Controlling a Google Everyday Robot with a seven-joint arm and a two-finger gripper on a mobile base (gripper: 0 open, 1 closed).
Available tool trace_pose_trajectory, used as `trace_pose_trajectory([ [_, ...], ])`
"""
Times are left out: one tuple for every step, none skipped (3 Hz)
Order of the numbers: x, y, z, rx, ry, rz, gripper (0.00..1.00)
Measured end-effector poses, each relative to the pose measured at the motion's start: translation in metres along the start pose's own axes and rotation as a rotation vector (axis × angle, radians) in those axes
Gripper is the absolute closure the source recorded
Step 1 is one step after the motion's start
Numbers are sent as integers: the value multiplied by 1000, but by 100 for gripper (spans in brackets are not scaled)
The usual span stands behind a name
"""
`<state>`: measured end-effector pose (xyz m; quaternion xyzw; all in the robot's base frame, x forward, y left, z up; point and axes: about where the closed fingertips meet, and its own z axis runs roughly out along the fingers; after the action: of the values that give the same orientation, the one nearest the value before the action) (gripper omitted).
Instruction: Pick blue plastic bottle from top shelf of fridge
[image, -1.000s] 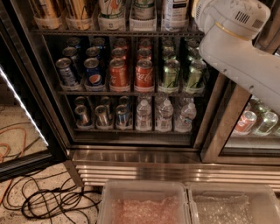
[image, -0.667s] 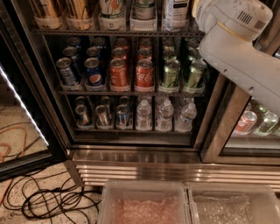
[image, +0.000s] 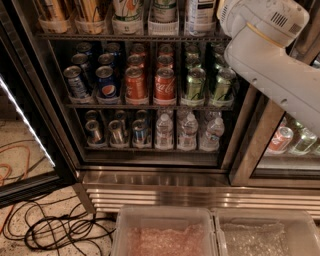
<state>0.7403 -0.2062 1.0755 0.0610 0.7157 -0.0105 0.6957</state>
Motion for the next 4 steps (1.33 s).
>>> trace_pose_trajectory([
  [0, 0, 0, 0, 0, 0, 100],
  [-1, 0, 0, 0, 0, 0, 100],
  [-5, 1, -1, 1, 1, -10, 100],
  [-13, -9, -7, 22, 0, -25, 100],
])
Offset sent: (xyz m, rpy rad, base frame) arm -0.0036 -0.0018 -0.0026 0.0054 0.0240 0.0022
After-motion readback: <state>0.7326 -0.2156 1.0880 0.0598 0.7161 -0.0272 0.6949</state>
